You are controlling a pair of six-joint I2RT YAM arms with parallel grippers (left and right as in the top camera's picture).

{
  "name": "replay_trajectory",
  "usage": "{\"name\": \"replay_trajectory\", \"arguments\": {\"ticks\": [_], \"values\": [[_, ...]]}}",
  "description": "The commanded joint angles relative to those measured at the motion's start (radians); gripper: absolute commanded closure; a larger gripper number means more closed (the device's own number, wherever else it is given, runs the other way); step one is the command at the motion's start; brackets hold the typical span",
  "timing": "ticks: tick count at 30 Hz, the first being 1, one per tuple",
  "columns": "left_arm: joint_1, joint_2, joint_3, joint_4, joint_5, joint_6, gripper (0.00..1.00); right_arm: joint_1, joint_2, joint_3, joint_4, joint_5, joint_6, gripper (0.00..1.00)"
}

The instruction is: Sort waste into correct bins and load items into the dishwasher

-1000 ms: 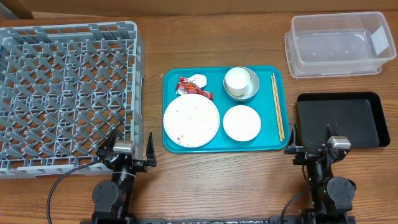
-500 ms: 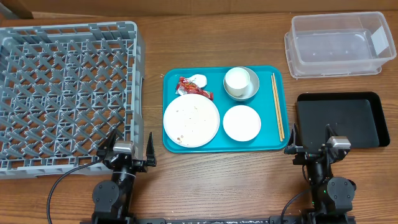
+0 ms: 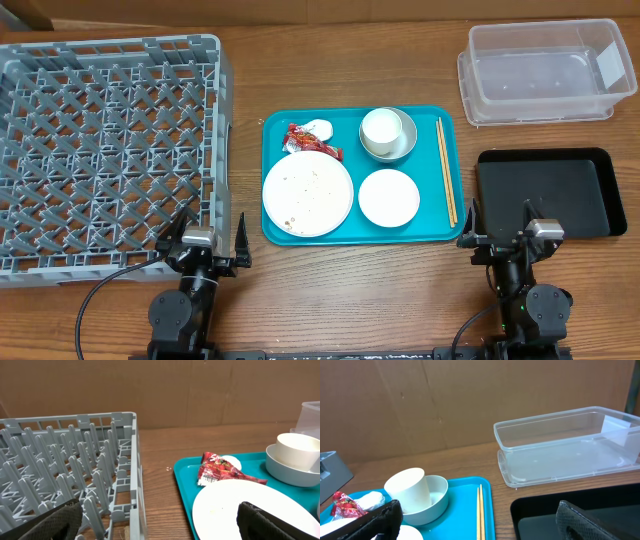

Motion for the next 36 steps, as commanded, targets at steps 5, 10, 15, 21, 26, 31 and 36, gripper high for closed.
{"name": "replay_trajectory", "arguments": {"ticks": [5,10,15,21,26,31,36], "values": [[-0.006,-0.009,-0.004,-0.002,-0.006,0.012,0.00,0.000,-0.010,-0.010,0.007,0.006,-0.003,0.00],[-0.006,-0.009,-0.004,-0.002,-0.006,0.012,0.00,0.000,-0.010,-0.010,0.008,0.006,-0.003,0.00],[-0.006,-0.009,-0.004,-0.002,-0.006,0.012,0.00,0.000,-0.010,-0.010,0.007,0.006,-0.003,0.00],[-0.006,-0.009,-0.004,-0.002,-0.006,0.012,0.00,0.000,-0.010,-0.010,0.007,0.006,-0.003,0.01],[-0.006,-0.009,-0.004,-0.001,0.004,0.011,0.00,0.000,-0.010,-0.010,0.007,0.006,-0.003,0.00],[-0.006,-0.009,-0.004,0.024,0.046,-0.023,0.00,0.000,-0.010,-0.010,0.007,0.006,-0.003,0.00],[-0.006,-0.009,-0.004,0.135,0.371,-0.201,0.00,0.000,-0.010,-0.010,0.007,0.006,-0.003,0.00]]}}
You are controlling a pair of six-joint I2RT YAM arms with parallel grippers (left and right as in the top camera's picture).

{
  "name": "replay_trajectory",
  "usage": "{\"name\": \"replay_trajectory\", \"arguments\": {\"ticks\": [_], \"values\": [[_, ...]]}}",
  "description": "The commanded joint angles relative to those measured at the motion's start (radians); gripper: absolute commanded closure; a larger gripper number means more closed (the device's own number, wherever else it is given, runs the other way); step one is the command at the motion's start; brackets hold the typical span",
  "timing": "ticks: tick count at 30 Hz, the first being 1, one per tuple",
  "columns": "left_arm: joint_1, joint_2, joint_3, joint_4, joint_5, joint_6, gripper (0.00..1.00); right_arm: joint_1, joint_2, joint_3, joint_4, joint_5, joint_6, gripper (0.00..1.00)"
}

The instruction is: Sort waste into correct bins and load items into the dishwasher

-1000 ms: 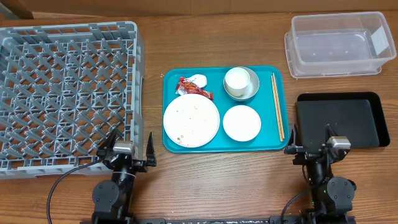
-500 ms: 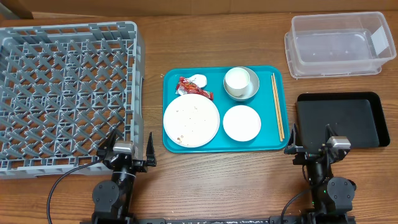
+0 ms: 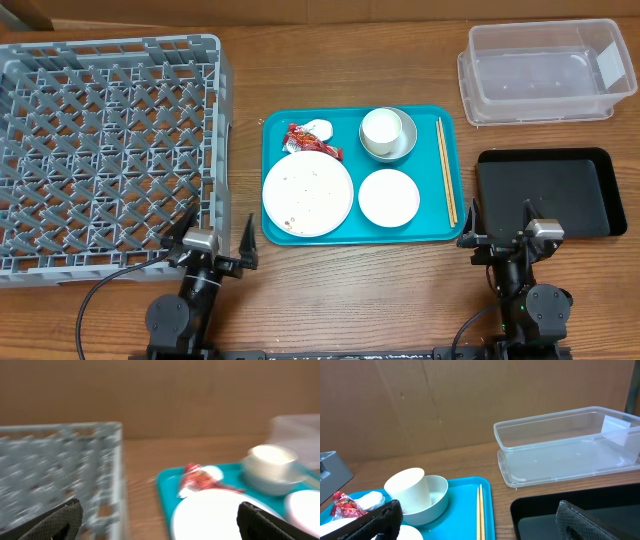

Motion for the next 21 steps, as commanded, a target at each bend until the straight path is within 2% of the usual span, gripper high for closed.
{"name": "replay_trajectory", "arguments": {"ticks": [1,4,7,10,12,14,16,18,21], "values": [[-0.006,-0.009,-0.004,0.084,0.294,-0.156,0.00,0.000,-0.010,-0.010,0.008,0.006,-0.004,0.00],[-0.006,-0.009,-0.004,0.256,0.488,-0.269,0.00,0.000,-0.010,-0.010,0.008,0.006,-0.004,0.00],[-0.006,-0.009,-0.003,0.467,0.609,-0.370,0.00,0.000,-0.010,-0.010,0.008,0.006,-0.004,0.00],[-0.006,-0.009,0.000,0.641,0.613,-0.500,0.00,0.000,-0.010,-0.010,0.008,0.006,-0.004,0.00],[-0.006,-0.009,0.021,0.679,0.613,-0.568,0.00,0.000,-0.010,-0.010,0.008,0.006,-0.004,0.00],[-0.006,-0.009,0.072,0.658,0.644,-0.595,0.00,0.000,-0.010,-0.010,0.008,0.006,-0.004,0.01],[-0.006,-0.008,0.154,0.587,0.674,-0.572,0.00,0.000,-0.010,-0.010,0.008,0.006,-0.004,0.00],[-0.006,0.007,0.256,0.463,0.673,-0.493,0.00,0.000,-0.010,-0.010,0.008,0.006,-0.004,0.00],[-0.006,0.090,0.458,0.187,0.668,-0.325,0.00,0.000,-0.010,-0.010,0.008,0.006,-0.004,0.00]]}}
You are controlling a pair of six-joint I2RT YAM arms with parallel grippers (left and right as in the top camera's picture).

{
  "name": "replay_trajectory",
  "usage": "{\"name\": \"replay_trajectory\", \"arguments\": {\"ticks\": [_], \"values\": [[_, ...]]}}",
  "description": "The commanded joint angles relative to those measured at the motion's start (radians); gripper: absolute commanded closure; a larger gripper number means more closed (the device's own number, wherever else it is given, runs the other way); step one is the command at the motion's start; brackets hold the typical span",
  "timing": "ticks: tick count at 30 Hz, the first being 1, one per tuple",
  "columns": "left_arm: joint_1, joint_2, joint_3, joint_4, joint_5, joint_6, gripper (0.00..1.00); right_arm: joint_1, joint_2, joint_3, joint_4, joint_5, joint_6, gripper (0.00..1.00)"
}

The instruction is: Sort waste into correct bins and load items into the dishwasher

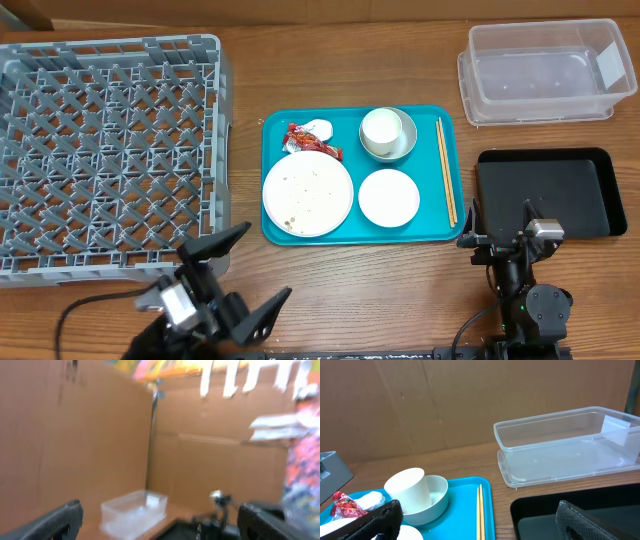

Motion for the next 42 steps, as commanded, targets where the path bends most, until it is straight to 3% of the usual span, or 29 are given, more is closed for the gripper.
{"name": "replay_trajectory", "arguments": {"ticks": [1,4,9,16,20,24,28,31,39,42], "values": [[-0.006,0.113,0.241,-0.212,0.032,0.172,0.00,0.000,-0.010,-0.010,0.008,0.006,-0.003,0.00],[-0.006,0.307,0.485,-0.572,0.047,0.233,0.00,0.000,-0.010,-0.010,0.008,0.006,-0.003,0.00],[-0.008,0.629,0.773,-0.989,0.182,0.358,0.00,0.000,-0.010,-0.010,0.008,0.006,-0.003,0.00],[-0.008,0.893,0.826,-1.039,0.308,0.255,0.00,0.000,-0.010,-0.010,0.008,0.006,-0.003,0.00],[-0.024,0.995,0.826,-1.040,0.311,0.319,0.00,0.000,-0.010,-0.010,0.008,0.006,-0.003,0.00],[-0.081,1.038,0.826,-1.054,0.161,0.321,0.00,0.000,-0.010,-0.010,0.008,0.006,-0.003,0.00],[-0.193,1.051,0.837,-1.136,-0.248,0.186,0.00,0.000,-0.010,-0.010,0.008,0.006,-0.003,0.00],[-0.293,1.101,0.902,-1.201,-0.413,0.187,0.00,0.000,-0.010,-0.010,0.008,0.006,-0.003,0.00],[-0.438,1.452,1.342,-1.616,-0.791,0.203,0.00,0.000,-0.010,-0.010,0.008,0.006,-0.003,0.00],[-0.451,1.554,1.439,-1.672,-0.883,0.203,0.00,0.000,-0.010,-0.010,0.008,0.006,-0.003,0.00]]}}
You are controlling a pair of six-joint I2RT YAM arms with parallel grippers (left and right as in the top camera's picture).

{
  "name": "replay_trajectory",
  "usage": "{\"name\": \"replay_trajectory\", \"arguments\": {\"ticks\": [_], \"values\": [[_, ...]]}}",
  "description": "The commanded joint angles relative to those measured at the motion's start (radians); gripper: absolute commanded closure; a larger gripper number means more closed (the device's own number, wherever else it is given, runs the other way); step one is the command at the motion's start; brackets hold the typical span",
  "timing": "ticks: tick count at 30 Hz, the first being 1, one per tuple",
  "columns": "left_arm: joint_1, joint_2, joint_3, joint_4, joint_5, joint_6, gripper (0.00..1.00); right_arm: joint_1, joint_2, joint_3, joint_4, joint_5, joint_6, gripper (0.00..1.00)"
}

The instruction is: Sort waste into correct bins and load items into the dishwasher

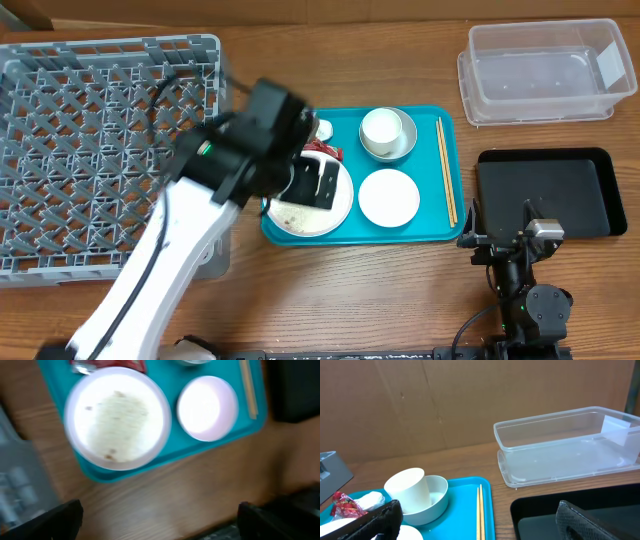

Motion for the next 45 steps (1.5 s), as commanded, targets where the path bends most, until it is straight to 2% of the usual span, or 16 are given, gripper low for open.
{"name": "replay_trajectory", "arguments": {"ticks": [1,8,21,28,45], "values": [[-0.011,0.092,0.084,-0.010,-0.190,-0.007,0.00,0.000,-0.010,-0.010,0.008,0.006,-0.004,0.00],[-0.007,0.185,0.084,0.036,-0.133,-0.038,0.00,0.000,-0.010,-0.010,0.008,0.006,-0.004,0.00],[-0.005,0.190,0.084,0.048,-0.130,-0.061,0.00,0.000,-0.010,-0.010,0.008,0.006,-0.004,0.00],[-0.006,0.193,0.065,0.060,0.090,-0.061,0.00,0.000,-0.010,-0.010,0.008,0.006,-0.004,0.00],[-0.005,0.193,0.065,0.086,0.091,-0.060,0.00,0.000,-0.010,-0.010,0.008,0.006,-0.004,0.00]]}}
